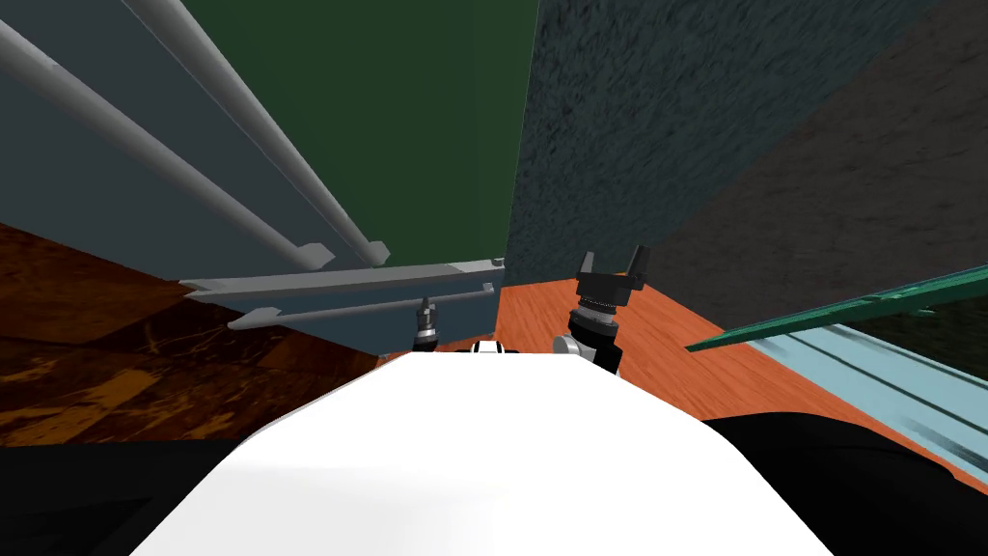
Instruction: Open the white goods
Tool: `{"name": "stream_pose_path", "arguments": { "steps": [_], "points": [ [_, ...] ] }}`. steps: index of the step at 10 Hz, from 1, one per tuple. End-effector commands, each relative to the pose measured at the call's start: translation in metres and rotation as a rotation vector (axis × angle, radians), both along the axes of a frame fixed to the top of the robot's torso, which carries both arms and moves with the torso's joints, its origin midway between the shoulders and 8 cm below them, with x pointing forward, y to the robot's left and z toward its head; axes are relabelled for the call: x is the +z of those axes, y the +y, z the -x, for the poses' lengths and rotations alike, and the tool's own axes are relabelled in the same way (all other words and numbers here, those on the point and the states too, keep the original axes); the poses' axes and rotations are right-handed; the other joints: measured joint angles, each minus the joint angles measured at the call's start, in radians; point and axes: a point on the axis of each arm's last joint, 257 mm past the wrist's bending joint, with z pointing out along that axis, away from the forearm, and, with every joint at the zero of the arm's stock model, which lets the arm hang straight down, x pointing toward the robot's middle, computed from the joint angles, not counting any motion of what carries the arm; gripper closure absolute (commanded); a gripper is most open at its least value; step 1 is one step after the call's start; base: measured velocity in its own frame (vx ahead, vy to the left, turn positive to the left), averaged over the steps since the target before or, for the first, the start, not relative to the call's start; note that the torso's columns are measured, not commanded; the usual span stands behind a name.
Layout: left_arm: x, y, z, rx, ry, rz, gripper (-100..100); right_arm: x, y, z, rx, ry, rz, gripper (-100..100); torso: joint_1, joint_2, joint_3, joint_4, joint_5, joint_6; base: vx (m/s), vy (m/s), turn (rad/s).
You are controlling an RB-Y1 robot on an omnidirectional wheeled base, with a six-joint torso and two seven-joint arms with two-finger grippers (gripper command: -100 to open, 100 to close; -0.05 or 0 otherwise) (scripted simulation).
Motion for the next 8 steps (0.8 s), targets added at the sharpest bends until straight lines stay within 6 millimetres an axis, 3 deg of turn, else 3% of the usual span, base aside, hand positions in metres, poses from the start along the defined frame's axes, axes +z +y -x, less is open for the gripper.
{"name": "stream_pose_path", "arguments": {
  "steps": [1,2,3,4,5,8],
  "points": [
    [0.004,-0.023,0.02,-0.06,-0.007,0.022,100,0.0,0.0,0.0,0.0,0.0,0.0,0,-0.001,0.001,0.0,0.0,0.0,0.001,0.126,-0.028,0.258],
    [-0.005,-0.019,0.031,-0.048,0.018,0.023,100,0.0,0.0,0.0,0.0,0.0,0.0,0,-0.005,0.0,0.0,0.002,-0.002,0.002,0.124,-0.027,0.154],
    [0.005,-0.039,0.038,-0.097,-0.005,0.042,100,0.0,0.0,0.0,0.0,0.0,0.0,0,-0.006,0.0,0.001,-0.001,0.0,0.004,0.139,-0.028,0.287],
    [-0.004,-0.036,0.047,-0.087,0.019,0.043,100,0.0,0.0,0.0,0.0,0.0,0.0,0,-0.007,-0.001,-0.001,0.001,-0.001,0.004,0.111,-0.026,0.143],
    [0.001,-0.031,0.042,-0.083,0.006,0.037,100,0.0,0.0,0.0,0.0,0.0,0.0,0,-0.007,-0.001,0.0,-0.001,0.0,0.007,0.035,-0.006,0.018],
    [0.013,-0.034,0.033,-0.1,0.008,0.038,100,0.0,0.0,0.0,0.0,0.0,0.0,0,-0.01,0.009,0.005,0.003,-0.002,0.006,-0.135,-0.028,0.02]
  ]
}}
